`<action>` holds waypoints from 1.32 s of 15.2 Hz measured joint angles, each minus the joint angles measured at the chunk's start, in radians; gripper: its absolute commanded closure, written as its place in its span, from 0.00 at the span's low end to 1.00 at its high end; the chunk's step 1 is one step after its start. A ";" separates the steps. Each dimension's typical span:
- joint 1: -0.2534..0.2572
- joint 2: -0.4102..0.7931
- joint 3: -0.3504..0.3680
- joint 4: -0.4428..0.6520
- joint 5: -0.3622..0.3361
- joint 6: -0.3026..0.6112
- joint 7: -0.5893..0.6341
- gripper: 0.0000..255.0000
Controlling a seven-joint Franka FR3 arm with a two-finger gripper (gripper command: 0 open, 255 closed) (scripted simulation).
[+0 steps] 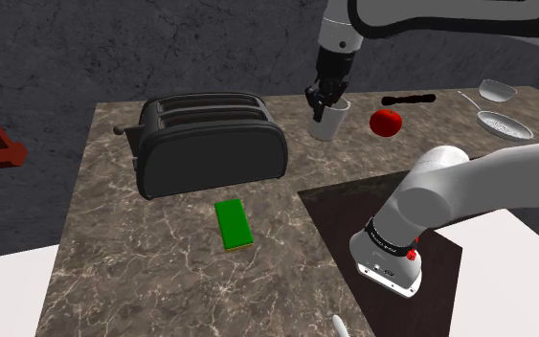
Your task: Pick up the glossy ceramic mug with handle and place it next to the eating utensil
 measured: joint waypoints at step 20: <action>0.195 -0.071 0.440 0.067 0.353 -0.074 0.476 1.00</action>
